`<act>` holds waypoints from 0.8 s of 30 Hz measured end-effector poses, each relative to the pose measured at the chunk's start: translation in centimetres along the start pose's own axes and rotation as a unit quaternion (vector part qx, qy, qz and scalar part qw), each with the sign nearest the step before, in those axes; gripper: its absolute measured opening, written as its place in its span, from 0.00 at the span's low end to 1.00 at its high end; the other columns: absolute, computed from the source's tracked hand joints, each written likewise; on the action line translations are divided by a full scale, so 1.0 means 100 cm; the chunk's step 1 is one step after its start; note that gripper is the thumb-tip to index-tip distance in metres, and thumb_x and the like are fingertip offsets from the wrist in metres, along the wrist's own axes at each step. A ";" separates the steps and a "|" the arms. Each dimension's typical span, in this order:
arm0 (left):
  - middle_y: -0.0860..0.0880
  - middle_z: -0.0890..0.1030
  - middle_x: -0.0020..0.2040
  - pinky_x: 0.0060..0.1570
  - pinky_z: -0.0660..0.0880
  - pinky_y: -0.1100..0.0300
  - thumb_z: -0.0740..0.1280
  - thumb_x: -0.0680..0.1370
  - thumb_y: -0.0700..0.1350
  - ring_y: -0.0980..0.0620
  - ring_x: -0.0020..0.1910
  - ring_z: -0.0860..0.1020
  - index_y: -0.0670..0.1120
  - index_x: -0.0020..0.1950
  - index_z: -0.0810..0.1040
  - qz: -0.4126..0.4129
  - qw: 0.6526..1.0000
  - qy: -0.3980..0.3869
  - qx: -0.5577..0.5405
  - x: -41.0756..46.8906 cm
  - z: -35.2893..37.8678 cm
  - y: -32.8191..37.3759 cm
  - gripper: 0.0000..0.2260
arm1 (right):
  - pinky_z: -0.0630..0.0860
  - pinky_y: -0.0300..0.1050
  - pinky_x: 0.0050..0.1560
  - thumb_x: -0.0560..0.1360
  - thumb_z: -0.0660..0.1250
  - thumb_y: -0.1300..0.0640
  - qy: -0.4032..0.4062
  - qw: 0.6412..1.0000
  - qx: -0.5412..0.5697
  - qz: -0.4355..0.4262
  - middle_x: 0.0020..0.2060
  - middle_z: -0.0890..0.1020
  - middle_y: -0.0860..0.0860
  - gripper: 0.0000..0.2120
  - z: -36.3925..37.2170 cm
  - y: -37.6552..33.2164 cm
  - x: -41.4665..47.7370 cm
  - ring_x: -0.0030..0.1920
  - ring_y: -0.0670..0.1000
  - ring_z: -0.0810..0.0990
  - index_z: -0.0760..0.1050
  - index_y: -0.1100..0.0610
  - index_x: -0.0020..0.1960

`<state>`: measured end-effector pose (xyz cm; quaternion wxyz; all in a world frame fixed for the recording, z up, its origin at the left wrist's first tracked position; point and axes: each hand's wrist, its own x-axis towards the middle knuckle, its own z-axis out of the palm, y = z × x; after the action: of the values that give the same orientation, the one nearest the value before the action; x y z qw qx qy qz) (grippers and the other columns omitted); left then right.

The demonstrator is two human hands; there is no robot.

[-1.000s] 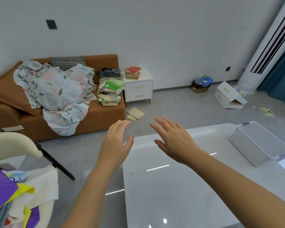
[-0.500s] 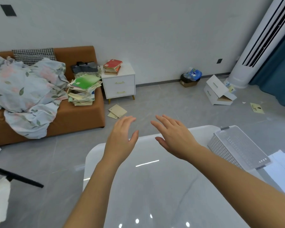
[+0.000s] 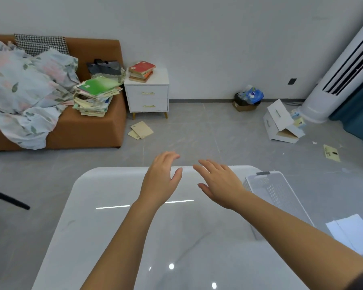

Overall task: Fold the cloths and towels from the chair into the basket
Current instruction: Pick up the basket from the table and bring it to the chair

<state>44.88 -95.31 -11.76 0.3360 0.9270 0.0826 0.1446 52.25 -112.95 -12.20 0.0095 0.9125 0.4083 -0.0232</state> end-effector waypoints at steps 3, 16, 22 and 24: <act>0.54 0.71 0.66 0.57 0.64 0.67 0.62 0.79 0.47 0.55 0.65 0.68 0.49 0.67 0.71 -0.026 1.000 -0.012 -0.006 0.010 0.032 0.016 0.15 | 0.62 0.51 0.69 0.80 0.56 0.48 -0.029 0.999 0.020 0.021 0.74 0.61 0.53 0.24 0.016 0.037 -0.008 0.73 0.55 0.60 0.57 0.53 0.75; 0.54 0.71 0.65 0.57 0.70 0.57 0.59 0.80 0.46 0.54 0.63 0.70 0.49 0.65 0.71 -0.114 0.975 -0.184 0.055 0.055 0.218 0.063 0.13 | 0.64 0.51 0.66 0.81 0.54 0.49 -0.138 0.979 0.064 0.135 0.73 0.62 0.51 0.23 0.134 0.209 -0.046 0.72 0.53 0.62 0.56 0.53 0.74; 0.50 0.74 0.63 0.57 0.70 0.57 0.61 0.79 0.46 0.51 0.60 0.73 0.47 0.63 0.73 -0.241 0.950 -0.200 -0.001 0.051 0.319 0.074 0.13 | 0.68 0.51 0.63 0.81 0.55 0.49 -0.178 0.974 0.070 0.119 0.71 0.65 0.52 0.22 0.187 0.280 -0.057 0.70 0.54 0.64 0.58 0.53 0.73; 0.49 0.74 0.64 0.57 0.70 0.58 0.61 0.79 0.46 0.51 0.61 0.72 0.46 0.64 0.73 -0.289 0.936 -0.194 -0.041 0.050 0.351 0.079 0.14 | 0.67 0.52 0.64 0.81 0.54 0.49 -0.188 0.971 0.074 0.126 0.71 0.64 0.52 0.22 0.203 0.302 -0.062 0.70 0.54 0.64 0.58 0.53 0.73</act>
<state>61.45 -121.07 -31.32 0.4104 0.8586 0.2742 -0.1386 69.95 -138.45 -32.22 0.0211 0.9342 0.2779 -0.2228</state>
